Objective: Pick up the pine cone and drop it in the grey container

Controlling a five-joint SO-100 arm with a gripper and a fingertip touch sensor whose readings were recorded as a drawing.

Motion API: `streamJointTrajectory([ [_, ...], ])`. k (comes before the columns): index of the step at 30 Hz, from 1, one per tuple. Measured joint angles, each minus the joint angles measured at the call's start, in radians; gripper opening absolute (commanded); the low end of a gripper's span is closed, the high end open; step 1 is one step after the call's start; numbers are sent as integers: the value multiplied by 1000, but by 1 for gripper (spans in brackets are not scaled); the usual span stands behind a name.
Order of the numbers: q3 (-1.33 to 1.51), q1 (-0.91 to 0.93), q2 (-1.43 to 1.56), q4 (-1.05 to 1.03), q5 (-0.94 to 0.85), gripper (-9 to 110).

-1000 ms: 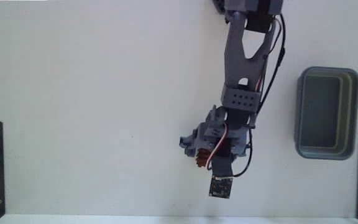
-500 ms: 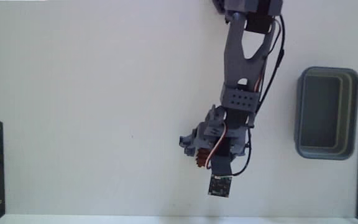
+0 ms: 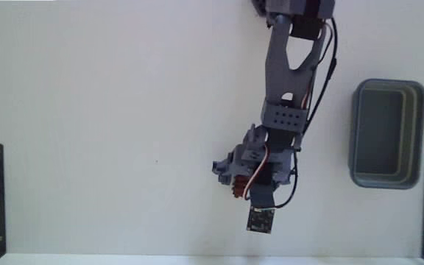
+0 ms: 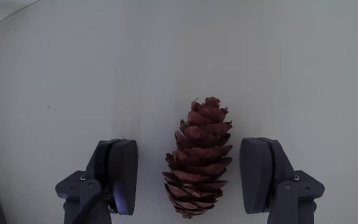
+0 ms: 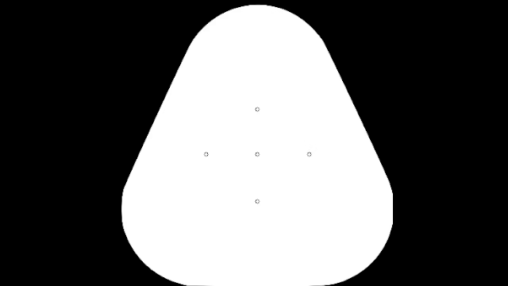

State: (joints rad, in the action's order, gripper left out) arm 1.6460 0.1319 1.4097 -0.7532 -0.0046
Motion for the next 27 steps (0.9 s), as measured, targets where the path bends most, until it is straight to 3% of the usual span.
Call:
streamJointTrajectory([
  [27,0,0,0,0,0,97],
])
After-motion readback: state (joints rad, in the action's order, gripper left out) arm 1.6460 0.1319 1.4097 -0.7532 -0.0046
